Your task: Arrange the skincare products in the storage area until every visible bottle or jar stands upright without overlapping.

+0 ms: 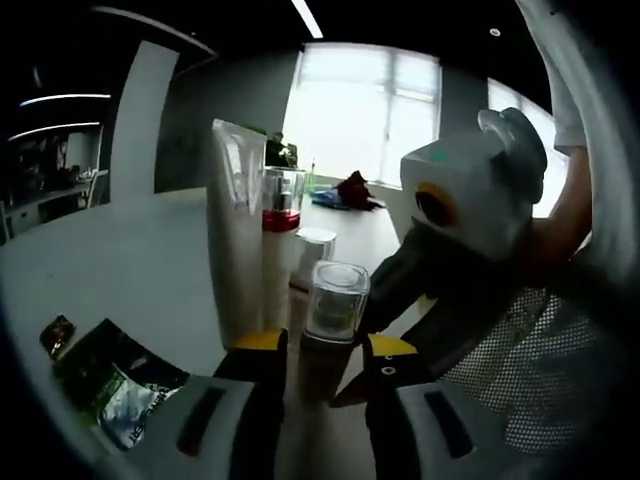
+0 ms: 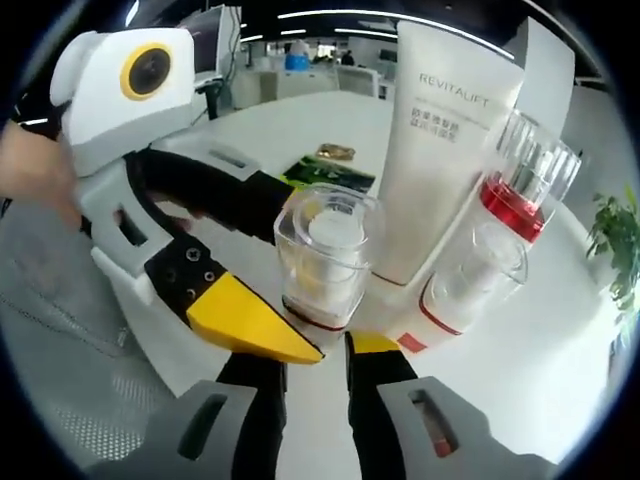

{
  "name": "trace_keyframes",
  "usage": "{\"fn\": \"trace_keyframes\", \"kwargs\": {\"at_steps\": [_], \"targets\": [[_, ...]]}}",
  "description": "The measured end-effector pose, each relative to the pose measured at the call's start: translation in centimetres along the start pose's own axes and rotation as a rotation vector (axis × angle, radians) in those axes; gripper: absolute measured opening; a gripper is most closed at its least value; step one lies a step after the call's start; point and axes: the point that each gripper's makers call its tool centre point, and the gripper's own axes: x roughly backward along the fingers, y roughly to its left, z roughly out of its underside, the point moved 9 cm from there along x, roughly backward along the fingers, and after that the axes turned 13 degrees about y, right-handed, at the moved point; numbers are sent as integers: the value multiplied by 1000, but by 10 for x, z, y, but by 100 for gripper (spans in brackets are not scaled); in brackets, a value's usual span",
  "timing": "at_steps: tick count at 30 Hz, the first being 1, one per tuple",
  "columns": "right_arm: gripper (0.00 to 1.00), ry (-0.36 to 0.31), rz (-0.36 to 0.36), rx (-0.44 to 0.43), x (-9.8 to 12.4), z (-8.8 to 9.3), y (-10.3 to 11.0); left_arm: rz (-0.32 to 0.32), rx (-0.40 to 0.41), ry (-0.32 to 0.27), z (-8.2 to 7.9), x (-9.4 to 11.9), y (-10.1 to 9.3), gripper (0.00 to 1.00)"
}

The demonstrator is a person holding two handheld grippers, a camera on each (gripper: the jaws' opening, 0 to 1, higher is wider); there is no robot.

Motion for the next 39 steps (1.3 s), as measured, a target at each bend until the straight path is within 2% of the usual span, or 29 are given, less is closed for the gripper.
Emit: {"fn": "trace_keyframes", "kwargs": {"at_steps": [6, 11, 15, 17, 18, 20, 22, 30, 39], "targets": [[25, 21, -12, -8, 1, 3, 1, -13, 12, 33, 2, 4, 1, 27], [26, 45, -15, -48, 6, 9, -4, -29, 42, 73, 6, 13, 5, 27], [23, 62, -16, -87, 9, 14, -5, -56, 59, 146, 12, 19, 8, 17], [20, 51, -24, -118, 11, 15, -4, -61, 70, 156, 12, 20, 6, 11], [17, 46, -28, -131, 11, 16, -4, -59, 69, 160, 12, 20, 6, 9], [11, 33, -33, -144, 11, 15, -3, -80, 48, 204, 15, 19, 5, 4], [7, 32, -51, -155, 10, 16, -2, -87, 38, 220, 18, 16, 6, 3], [7, 33, -70, -191, 2, 14, -3, -85, 22, 251, 21, 5, 2, 0], [7, 29, -65, -208, -3, 11, -9, -116, 23, 251, 18, -6, 12, 1]]}}
